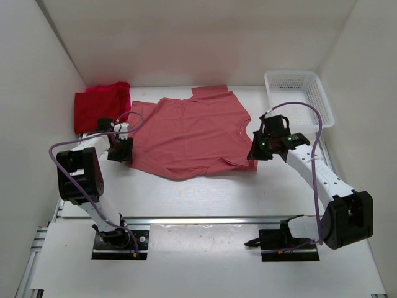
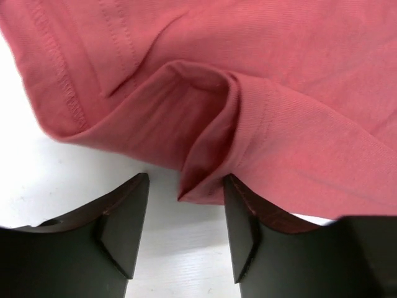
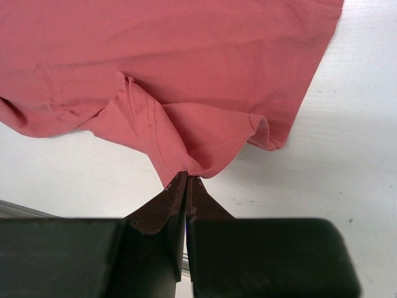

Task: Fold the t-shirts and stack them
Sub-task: Fold the flattened tshirt in 1/3 of the way

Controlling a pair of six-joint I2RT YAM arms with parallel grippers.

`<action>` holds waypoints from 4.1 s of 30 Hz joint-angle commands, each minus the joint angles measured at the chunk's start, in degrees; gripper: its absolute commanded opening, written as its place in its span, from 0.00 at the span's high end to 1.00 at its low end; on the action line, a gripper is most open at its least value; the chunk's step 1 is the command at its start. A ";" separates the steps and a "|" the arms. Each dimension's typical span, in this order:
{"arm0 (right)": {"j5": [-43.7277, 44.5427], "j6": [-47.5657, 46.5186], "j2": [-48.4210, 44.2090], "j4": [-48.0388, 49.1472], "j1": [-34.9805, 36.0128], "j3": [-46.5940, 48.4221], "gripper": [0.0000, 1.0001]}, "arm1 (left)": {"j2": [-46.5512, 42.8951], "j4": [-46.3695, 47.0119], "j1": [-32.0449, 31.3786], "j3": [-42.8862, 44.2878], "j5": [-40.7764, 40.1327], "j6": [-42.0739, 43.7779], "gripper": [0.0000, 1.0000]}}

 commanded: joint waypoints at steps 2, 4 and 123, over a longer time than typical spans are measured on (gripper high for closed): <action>-0.34 -0.92 -1.93 1.52 -0.49 0.03 1.00 | 0.75 -2.37 -1.00 0.51 1.36 0.44 0.42; -0.17 -1.09 -1.84 1.34 -0.32 0.29 1.00 | -0.39 -1.58 -1.09 -0.54 1.88 0.70 0.54; -12.46 -5.14 32.35 12.94 -12.62 10.93 0.54 | 16.13 -20.03 8.14 20.29 5.41 -6.41 0.87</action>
